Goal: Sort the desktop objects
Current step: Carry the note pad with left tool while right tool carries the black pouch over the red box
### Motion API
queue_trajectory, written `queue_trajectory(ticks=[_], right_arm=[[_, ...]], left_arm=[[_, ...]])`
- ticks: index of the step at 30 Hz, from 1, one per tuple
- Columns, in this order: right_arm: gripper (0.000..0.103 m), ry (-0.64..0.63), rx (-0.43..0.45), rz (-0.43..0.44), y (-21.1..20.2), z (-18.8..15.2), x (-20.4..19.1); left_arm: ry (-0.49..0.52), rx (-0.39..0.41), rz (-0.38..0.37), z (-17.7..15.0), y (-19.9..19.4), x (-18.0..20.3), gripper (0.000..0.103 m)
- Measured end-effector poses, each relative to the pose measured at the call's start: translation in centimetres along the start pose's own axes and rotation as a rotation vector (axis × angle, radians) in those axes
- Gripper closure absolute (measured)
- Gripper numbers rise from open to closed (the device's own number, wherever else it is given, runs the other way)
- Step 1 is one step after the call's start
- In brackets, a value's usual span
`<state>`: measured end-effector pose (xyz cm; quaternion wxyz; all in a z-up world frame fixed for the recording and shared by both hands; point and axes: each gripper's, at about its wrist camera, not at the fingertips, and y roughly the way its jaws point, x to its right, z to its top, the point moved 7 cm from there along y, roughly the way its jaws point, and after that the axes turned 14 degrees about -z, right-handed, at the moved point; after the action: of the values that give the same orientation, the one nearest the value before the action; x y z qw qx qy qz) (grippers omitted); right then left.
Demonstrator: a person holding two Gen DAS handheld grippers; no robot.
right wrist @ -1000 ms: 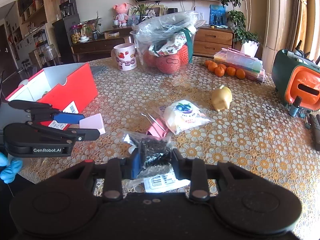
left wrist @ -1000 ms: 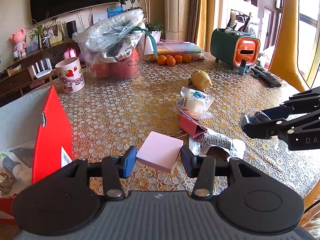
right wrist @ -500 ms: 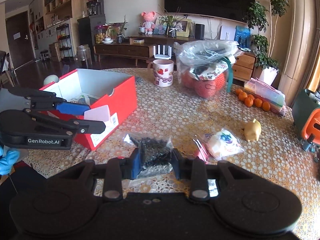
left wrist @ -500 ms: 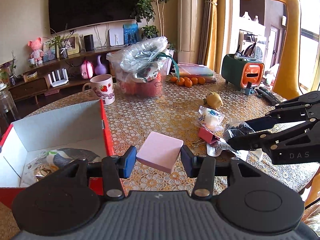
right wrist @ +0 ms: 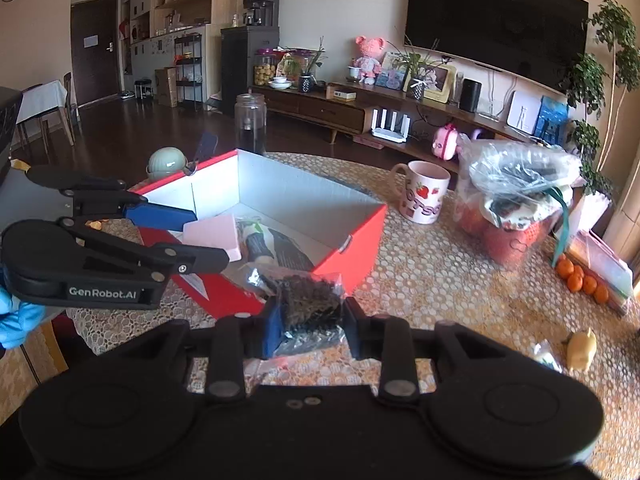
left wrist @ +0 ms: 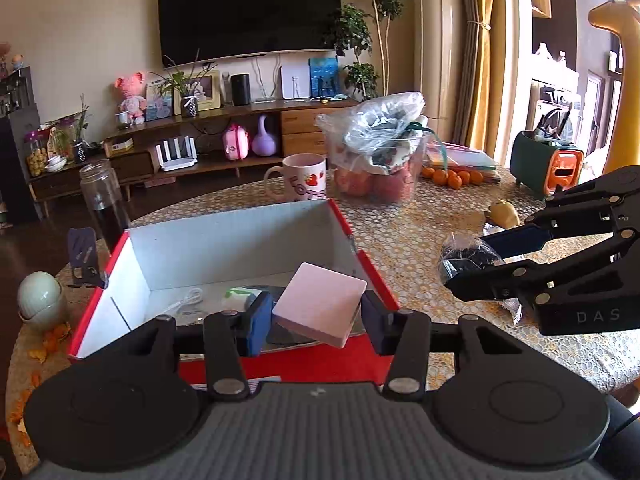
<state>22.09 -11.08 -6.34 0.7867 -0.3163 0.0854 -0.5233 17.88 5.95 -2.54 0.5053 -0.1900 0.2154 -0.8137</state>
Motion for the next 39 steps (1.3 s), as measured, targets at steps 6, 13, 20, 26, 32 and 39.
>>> queue_trajectory(ticks=[6, 13, 20, 26, 32, 39], right_arm=[[0.071, -0.051, -0.004, -0.004, 2.5, 3.2, -3.0], [0.071, -0.093, -0.008, -0.034, 6.0, 5.3, -5.5], [0.071, -0.137, -0.023, -0.101, 10.1, 6.2, -6.5], [0.072, -0.171, -0.081, -0.130, 13.7, 5.6, -7.3], [0.072, -0.182, -0.120, -0.131, 15.6, 4.7, -7.8], [0.071, -0.189, -0.142, -0.112, 16.1, 3.7, -8.4]], left_arm=[[-0.001, -0.006, 0.062, 0.4, -0.3, -3.8, 0.056], [-0.019, -0.075, 0.093, 0.1, 1.8, -8.3, 0.056], [-0.033, -0.166, 0.105, -0.3, 4.9, -11.7, 0.056], [-0.011, -0.236, 0.133, -0.8, 7.3, -13.5, 0.056], [-0.043, -0.292, 0.138, -1.6, 8.9, -14.9, 0.056], [-0.055, -0.353, 0.122, -2.5, 10.2, -15.4, 0.055]])
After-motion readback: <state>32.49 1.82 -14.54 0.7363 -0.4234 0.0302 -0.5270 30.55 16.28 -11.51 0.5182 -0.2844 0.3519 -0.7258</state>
